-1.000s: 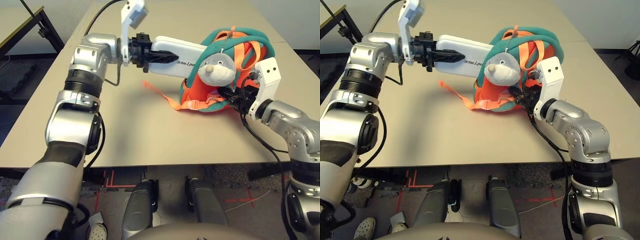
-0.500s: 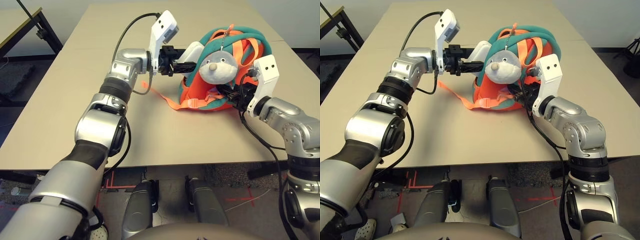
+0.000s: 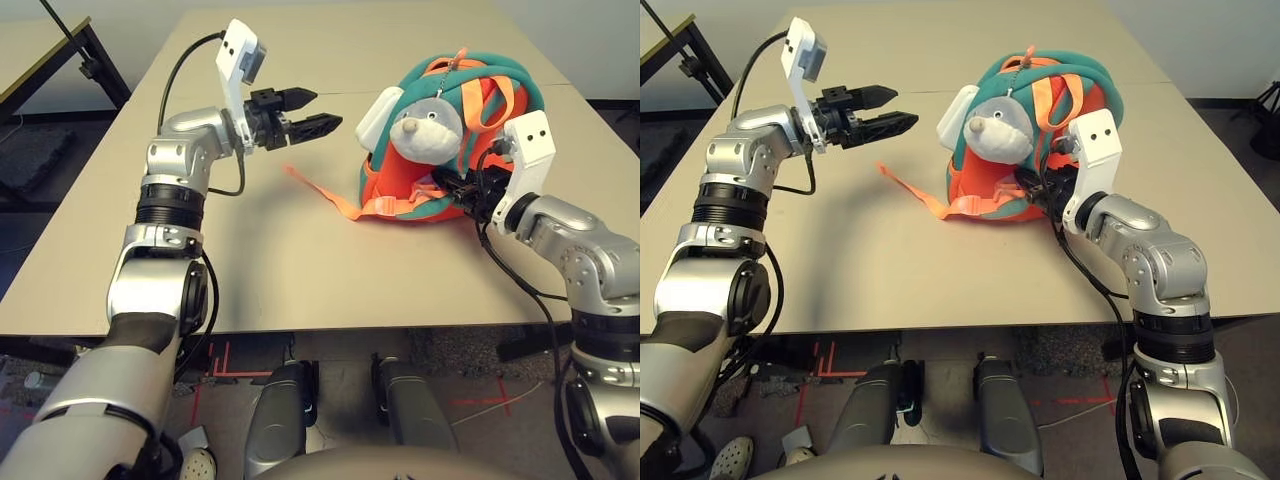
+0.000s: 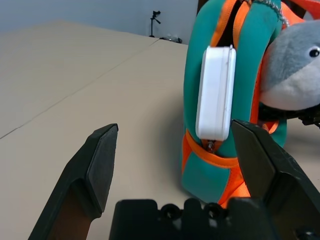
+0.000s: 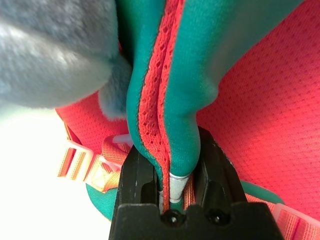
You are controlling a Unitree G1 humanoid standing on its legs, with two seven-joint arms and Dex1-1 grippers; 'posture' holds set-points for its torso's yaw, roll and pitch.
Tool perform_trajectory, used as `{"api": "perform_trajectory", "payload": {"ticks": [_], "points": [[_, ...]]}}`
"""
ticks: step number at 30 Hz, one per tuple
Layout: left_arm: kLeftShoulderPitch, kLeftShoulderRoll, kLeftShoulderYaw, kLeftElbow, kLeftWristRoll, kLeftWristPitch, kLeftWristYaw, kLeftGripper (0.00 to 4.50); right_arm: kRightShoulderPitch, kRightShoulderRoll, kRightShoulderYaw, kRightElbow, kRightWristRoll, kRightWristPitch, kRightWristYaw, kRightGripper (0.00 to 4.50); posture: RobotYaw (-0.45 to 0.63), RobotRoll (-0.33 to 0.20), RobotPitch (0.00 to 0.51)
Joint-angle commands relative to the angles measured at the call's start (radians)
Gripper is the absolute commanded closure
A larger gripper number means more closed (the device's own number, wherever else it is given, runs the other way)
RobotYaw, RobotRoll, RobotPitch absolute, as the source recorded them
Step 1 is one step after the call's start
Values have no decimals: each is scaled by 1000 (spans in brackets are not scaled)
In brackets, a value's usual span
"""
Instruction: Put the pencil case into the backpack and zip it.
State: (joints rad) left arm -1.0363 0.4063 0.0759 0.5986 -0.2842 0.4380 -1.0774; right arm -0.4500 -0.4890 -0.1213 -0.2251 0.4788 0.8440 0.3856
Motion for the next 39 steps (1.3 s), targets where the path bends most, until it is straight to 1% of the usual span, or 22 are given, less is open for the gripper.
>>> {"api": "perform_trajectory", "payload": {"ticks": [1, 4, 13, 14, 20, 23, 30, 35, 39], "points": [[24, 7, 2, -39, -24, 32, 8, 0, -7, 6, 14, 18, -14, -1, 5, 3749, -153, 0, 131], [19, -1, 13, -34, -34, 32, 30, 590, -5, 7, 14, 18, -18, -1, 8, 3749, -156, 0, 131], [-4, -26, -8, -4, -35, 14, 32, 4201, 0, 11, 11, 13, -25, -1, 8, 3749, -168, 0, 128], [-8, -33, -13, 3, -34, 13, 29, 4478, 0, 11, 11, 12, -26, -1, 8, 3749, -168, 0, 128], [-45, -91, -26, 68, -29, -16, 27, 4500, 4, 12, 6, 14, -31, -4, 8, 3749, -172, 0, 125], [-75, -137, -35, 113, -25, -35, 27, 4500, 5, 13, 5, 14, -33, -4, 6, 3749, -178, 0, 122], [-159, -242, -54, 336, 21, -128, 36, 4500, -2, 23, 7, 22, -41, -8, 6, 3749, -177, 0, 119], [-203, -317, -74, 487, 78, -214, 85, 4500, -14, 31, 15, 34, -48, -15, 8, 3749, -179, 0, 117], [-217, -342, -67, 537, 96, -258, 108, 4500, -17, 37, 17, 34, -53, -19, 7, 3749, -194, 0, 114]]}}
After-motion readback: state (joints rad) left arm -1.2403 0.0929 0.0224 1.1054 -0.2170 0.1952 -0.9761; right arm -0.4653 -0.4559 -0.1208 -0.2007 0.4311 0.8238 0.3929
